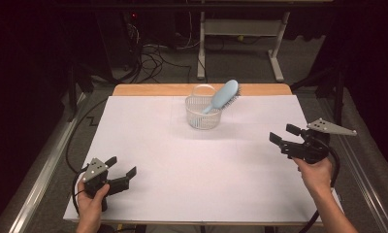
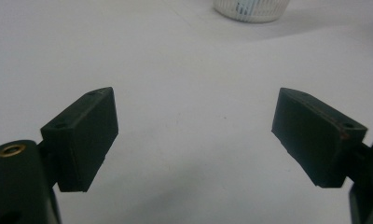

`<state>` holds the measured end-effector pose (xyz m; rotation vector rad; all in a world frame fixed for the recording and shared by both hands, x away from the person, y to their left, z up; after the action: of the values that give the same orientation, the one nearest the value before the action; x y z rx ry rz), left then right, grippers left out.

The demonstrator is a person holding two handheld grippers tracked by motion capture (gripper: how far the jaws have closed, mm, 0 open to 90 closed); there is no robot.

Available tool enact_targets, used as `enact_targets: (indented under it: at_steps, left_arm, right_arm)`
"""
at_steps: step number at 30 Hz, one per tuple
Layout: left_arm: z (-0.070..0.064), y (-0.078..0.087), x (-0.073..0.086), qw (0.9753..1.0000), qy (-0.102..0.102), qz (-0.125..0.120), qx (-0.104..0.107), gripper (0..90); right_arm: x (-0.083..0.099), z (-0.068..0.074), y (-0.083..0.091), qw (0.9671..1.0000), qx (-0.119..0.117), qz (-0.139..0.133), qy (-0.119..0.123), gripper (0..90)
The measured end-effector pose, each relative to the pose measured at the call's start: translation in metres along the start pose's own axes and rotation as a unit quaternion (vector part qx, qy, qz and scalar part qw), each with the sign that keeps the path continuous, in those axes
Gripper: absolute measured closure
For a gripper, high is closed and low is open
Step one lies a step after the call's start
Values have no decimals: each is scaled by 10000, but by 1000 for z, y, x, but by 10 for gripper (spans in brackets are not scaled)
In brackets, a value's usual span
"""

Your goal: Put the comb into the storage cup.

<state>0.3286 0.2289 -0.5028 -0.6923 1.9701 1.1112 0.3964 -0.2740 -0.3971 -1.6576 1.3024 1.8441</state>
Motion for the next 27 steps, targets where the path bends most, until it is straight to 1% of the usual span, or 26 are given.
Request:
enact_targets:
  at_steps: [4, 13, 27]
  left_arm:
    - [0, 0, 0, 10000, -1, -3, 4, 154]
    - [-1, 0, 0, 10000, -2, -4, 14, 154]
    - [-2, 0, 0, 10000, -17, -20, 35, 154]
  right_arm:
    - [1, 0, 3, 10000, -8, -32, -20, 227]
    - [8, 0, 9, 10000, -29, -6, -65, 224]
    - [16, -1, 20, 9998, 11, -98, -145, 223]
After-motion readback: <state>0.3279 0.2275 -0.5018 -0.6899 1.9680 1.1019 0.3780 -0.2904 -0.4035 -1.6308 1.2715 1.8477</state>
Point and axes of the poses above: each handheld gripper's, and its own axes: y roughly backward along the jaws, x roughly out of its underside, z roughly to its left, the point moved 7 cm from there along -y, roughly forward along the jaws, and after that the axes turned 15 degrees about y, right-handed, at the moved point
